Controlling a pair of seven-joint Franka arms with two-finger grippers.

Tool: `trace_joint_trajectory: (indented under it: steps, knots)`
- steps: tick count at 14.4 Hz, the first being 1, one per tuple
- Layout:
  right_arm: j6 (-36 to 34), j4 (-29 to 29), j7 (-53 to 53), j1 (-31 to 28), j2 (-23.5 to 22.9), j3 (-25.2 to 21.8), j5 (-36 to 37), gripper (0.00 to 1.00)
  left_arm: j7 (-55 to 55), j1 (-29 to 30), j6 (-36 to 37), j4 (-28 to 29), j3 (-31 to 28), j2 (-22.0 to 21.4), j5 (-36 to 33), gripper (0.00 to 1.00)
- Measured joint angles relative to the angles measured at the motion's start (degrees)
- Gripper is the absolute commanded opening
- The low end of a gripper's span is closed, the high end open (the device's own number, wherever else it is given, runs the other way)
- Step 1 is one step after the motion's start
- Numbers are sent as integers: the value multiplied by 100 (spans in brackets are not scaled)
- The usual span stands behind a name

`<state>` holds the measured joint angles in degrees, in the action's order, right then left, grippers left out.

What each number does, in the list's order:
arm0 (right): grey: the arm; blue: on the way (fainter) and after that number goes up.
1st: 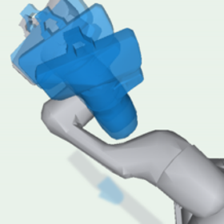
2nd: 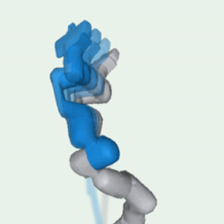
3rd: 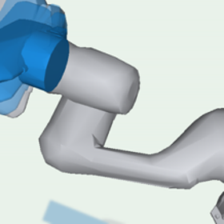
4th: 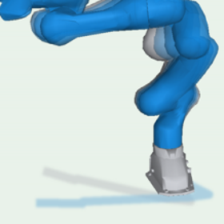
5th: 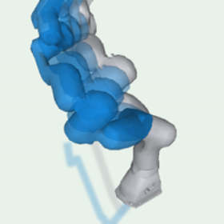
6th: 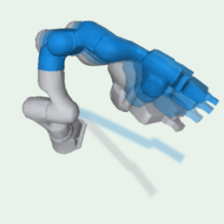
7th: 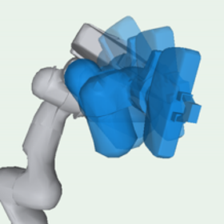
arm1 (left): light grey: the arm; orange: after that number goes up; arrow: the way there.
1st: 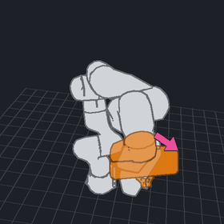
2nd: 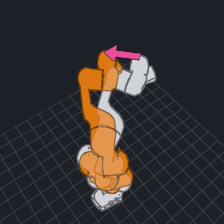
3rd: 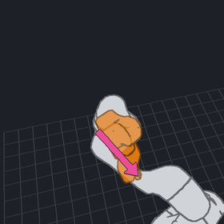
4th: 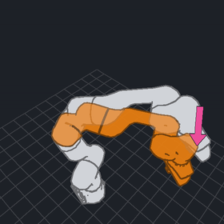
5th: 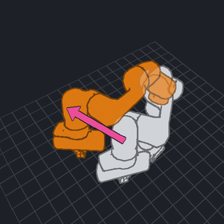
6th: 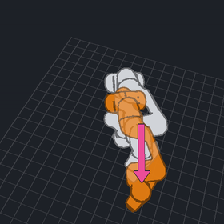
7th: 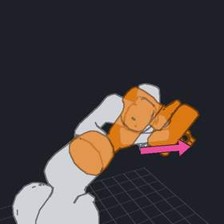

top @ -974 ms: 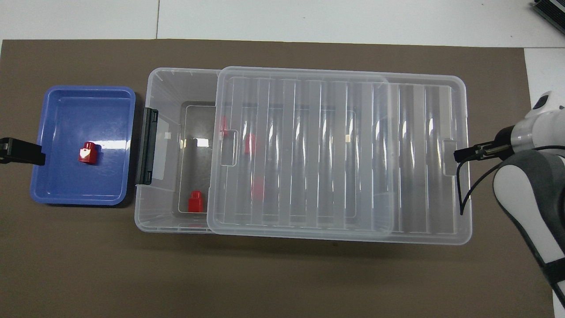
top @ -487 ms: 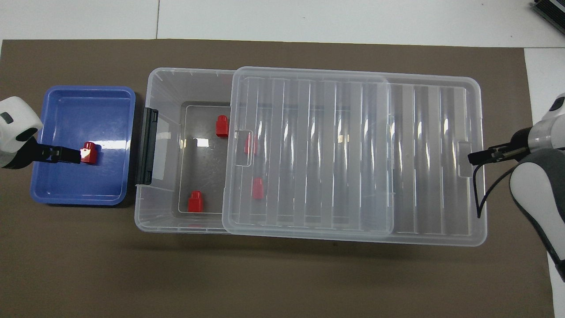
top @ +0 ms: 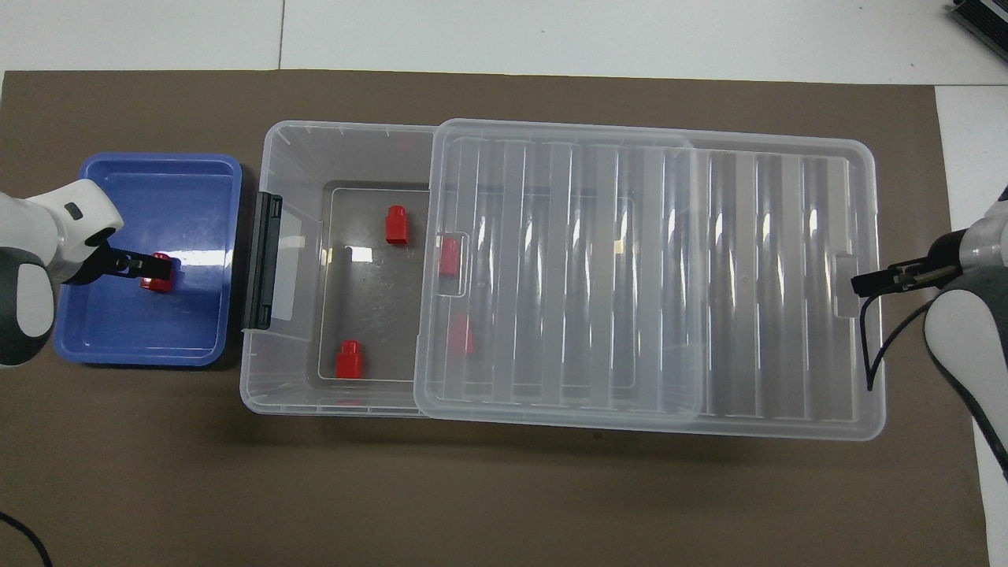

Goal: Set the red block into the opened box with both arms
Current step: 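Grasp the red block in the blue tray with the left gripper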

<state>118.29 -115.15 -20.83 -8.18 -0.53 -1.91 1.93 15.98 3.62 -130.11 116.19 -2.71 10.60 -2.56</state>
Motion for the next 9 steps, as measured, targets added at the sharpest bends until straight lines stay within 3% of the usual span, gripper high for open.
trace_joint_trajectory:
  steps: [9]
  knots:
    - [-5, 47, 23, -106, 10, 7, 0, 100, 398, 299, -654, 225, -4, 350, 0, 91]
